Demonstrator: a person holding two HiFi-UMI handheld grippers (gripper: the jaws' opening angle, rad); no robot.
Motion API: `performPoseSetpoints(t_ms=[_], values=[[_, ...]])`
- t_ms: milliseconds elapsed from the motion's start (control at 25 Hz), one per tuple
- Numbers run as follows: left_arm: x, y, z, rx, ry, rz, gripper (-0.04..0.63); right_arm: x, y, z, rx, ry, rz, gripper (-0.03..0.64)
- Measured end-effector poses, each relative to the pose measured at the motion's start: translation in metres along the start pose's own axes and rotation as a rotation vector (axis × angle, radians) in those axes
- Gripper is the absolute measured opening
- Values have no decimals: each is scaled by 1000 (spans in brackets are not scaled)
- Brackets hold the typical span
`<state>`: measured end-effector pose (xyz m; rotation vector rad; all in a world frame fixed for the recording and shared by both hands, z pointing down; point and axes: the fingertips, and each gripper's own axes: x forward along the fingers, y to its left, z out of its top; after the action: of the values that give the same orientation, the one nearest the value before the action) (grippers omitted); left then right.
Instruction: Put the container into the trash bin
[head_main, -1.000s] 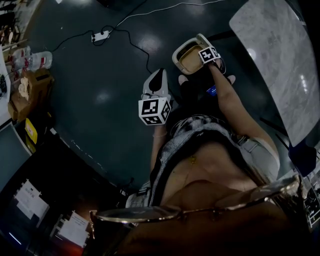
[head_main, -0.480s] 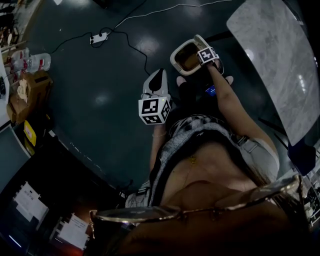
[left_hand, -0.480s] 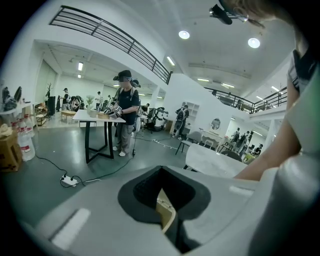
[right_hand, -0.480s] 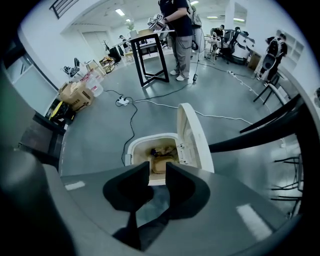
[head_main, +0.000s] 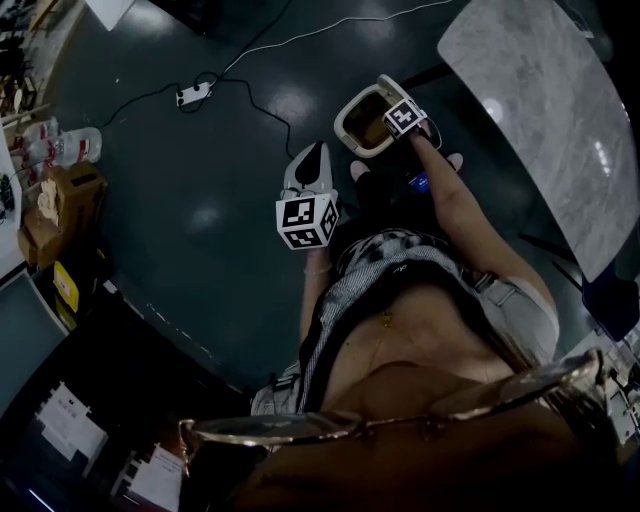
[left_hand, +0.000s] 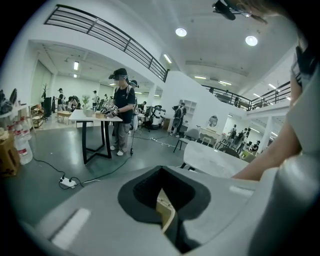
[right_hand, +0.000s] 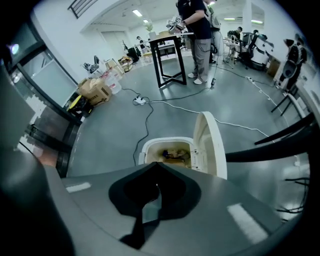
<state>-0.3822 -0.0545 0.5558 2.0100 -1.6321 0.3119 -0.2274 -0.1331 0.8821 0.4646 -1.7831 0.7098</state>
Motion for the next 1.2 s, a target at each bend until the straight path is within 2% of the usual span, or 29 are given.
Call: performPoseSetpoints(t_ms=[240, 520, 720, 1040, 1200], values=[[11, -8, 3, 18, 1, -28, 0, -18, 33, 17, -127, -55, 153, 26], [25, -20, 4, 46, 16, -70, 0, -62, 71, 37, -256, -151, 281, 26], [36, -28, 5, 65, 29, -99, 0, -108, 82, 54, -358, -262, 272, 26], [62, -48, 9, 107, 31, -156, 0, -185, 76, 70, -404, -430, 247, 26], [70, -60, 17, 126, 24, -186, 0, -226, 77, 73, -393, -516, 226, 26]])
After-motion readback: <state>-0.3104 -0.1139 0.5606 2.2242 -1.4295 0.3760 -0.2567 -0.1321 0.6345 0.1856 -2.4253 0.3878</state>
